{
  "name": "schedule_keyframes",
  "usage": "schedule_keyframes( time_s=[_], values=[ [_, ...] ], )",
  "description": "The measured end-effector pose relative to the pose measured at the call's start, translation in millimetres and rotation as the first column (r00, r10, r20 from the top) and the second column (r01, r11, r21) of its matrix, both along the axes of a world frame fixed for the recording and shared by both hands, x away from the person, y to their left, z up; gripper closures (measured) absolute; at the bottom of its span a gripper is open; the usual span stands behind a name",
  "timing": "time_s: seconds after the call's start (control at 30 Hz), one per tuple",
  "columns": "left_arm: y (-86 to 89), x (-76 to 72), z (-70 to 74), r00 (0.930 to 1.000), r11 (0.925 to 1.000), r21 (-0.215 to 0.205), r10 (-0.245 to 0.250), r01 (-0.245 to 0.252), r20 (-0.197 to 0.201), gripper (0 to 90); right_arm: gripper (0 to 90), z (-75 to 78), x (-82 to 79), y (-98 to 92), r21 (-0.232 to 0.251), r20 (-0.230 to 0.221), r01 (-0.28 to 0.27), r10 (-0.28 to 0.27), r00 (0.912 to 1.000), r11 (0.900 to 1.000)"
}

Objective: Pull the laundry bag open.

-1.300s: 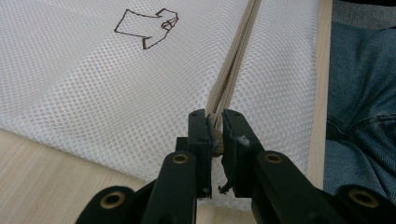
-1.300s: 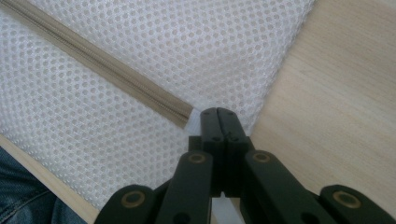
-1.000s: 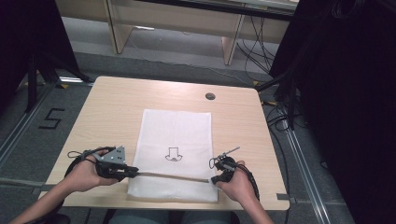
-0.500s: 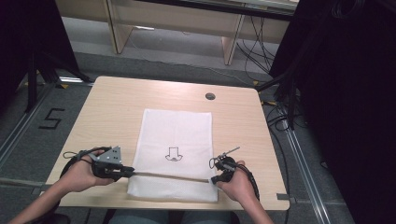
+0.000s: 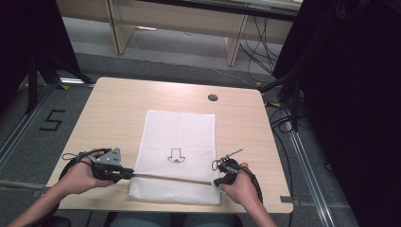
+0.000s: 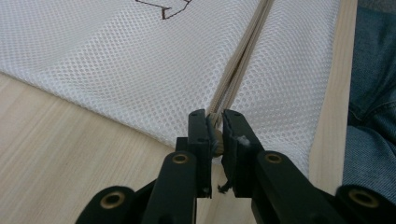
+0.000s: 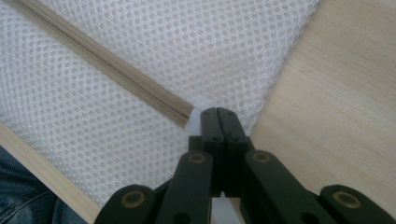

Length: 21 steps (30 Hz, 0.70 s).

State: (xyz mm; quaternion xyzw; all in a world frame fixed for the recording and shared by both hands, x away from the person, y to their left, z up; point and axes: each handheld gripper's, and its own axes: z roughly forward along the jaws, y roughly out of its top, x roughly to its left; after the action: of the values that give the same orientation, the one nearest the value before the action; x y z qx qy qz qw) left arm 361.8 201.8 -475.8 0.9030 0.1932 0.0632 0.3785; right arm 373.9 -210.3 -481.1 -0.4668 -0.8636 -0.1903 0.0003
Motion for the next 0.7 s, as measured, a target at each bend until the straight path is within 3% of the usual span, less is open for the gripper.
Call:
schedule_keyframes(
  time_s=[0.1, 0.33, 0.37, 0.5, 0.57, 0.6, 0.7],
  values=[
    [-0.1, -0.3, -1.1, 1.0, 1.0, -0.007, 0.003, -0.003, -0.008, 81.8, 90.0, 0.4, -0.2, 0.1, 0.0, -0.001, 0.002, -0.002, 1.0, 1.0],
    [7.2, 3.6, -5.1, 0.9995, 0.9992, 0.029, 0.028, -0.028, -0.012, 81.8, 90.0, 0.1, -0.4, 0.2, 0.002, 0.003, 0.007, -0.007, 1.0, 1.0],
    [7.4, 3.4, -5.9, 0.9991, 0.9992, 0.018, 0.037, -0.037, -0.02, 81.8, 90.0, 0.1, -0.3, 0.1, 0.002, 0.003, 0.005, -0.005, 1.0, 1.0],
    [6.3, 4.7, -6.6, 0.9996, 0.9986, 0.048, 0.021, -0.02, -0.019, 81.8, 90.0, 0.3, -0.3, 0.4, -0.011, -0.01, 0.012, -0.012, 0.9999, 1.0],
    [6.1, 3.9, -7.6, 0.9993, 0.9991, 0.03, 0.031, -0.03, -0.022, 81.8, 90.0, 0.1, -0.3, 0.1, 0.001, 0.002, 0.003, -0.004, 1.0, 1.0],
    [6.2, 3.9, -7.4, 0.9993, 0.999, 0.033, 0.03, -0.03, -0.02, 81.8, 90.0, 0.4, -0.4, 0.5, -0.018, -0.012, 0.017, -0.017, 0.9998, 1.0],
    [6.3, 4.3, -6.9, 0.9996, 0.9985, 0.05, 0.023, -0.022, -0.015, 81.7, 90.0, 0.6, -1.0, 0.9, -0.014, -0.01, 0.021, -0.021, 0.9997, 1.0]
  ],
)
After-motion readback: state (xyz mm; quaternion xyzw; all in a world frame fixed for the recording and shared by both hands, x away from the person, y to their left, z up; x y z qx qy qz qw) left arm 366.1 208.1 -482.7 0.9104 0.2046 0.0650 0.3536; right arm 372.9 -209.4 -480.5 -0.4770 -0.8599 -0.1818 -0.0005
